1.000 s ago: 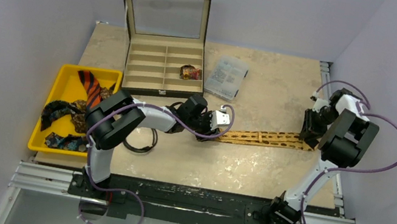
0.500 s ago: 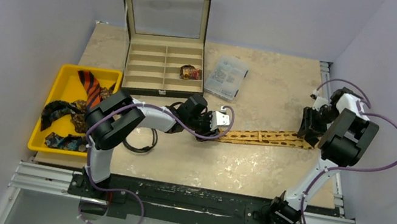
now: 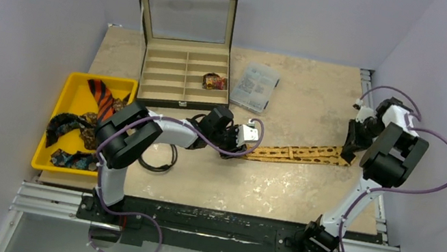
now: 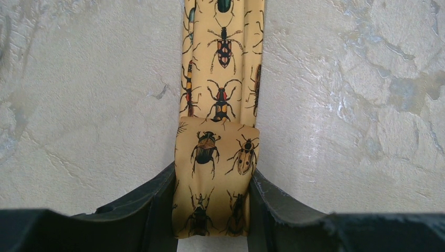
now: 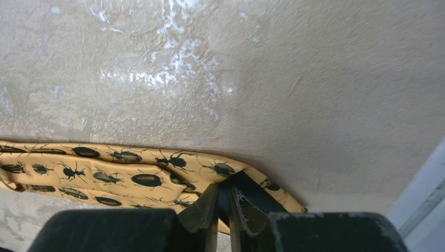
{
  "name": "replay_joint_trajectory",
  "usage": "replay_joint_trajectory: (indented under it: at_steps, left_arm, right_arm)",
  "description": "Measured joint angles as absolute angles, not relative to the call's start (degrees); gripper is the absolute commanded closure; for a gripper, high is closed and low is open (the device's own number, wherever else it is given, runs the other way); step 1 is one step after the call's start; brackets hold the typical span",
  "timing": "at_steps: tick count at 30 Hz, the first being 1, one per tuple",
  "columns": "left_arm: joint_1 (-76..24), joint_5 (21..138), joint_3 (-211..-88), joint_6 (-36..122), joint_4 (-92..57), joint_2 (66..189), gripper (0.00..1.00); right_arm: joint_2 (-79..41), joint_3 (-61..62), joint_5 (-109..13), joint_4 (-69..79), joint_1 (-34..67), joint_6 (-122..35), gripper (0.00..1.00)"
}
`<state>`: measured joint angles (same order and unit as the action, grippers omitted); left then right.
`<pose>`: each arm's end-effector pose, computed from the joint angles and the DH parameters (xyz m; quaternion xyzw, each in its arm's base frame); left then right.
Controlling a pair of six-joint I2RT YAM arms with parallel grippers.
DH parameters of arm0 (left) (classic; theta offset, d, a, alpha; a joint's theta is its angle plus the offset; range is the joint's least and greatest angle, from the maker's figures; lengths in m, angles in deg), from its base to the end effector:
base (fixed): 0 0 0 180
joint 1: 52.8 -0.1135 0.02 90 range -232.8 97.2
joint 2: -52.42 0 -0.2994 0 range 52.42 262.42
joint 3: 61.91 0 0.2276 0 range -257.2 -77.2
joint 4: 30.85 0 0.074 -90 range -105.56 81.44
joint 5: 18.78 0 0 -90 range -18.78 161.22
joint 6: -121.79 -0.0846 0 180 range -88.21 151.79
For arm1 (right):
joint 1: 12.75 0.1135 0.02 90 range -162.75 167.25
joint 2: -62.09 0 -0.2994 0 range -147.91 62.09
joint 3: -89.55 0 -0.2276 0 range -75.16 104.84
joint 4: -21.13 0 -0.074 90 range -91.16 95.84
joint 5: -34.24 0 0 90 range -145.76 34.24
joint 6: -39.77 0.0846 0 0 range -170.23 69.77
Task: Roll the ties
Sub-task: Roll the tie at the center of the board.
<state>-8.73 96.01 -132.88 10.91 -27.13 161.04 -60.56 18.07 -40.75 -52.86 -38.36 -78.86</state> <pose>0.2692 -0.3099 0.1585 0.5525 0.7034 -0.2724 0.3546 0.3768 -0.1563 0.1544 -0.0283 0.9909 0.1088 0.0740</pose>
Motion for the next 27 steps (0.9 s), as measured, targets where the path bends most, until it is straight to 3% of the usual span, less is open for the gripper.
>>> replay_joint_trajectory:
  at_steps: [8,12,27]
  left_arm:
    - [-8.8,96.0,-133.0,10.9,-26.8,161.0,0.83]
    - [-8.8,96.0,-133.1,10.9,-26.7,161.0,0.83]
    - [-8.8,96.0,-133.1,11.0,-26.6,161.0,0.84]
  right_arm:
    - [-60.6,26.1,-39.7,-54.4,-39.1,-79.5,0.65]
    - [-60.5,27.9,-37.7,-56.4,-38.9,-79.6,0.65]
    - [-57.7,16.6,-38.7,-55.0,-33.2,-78.7,0.66]
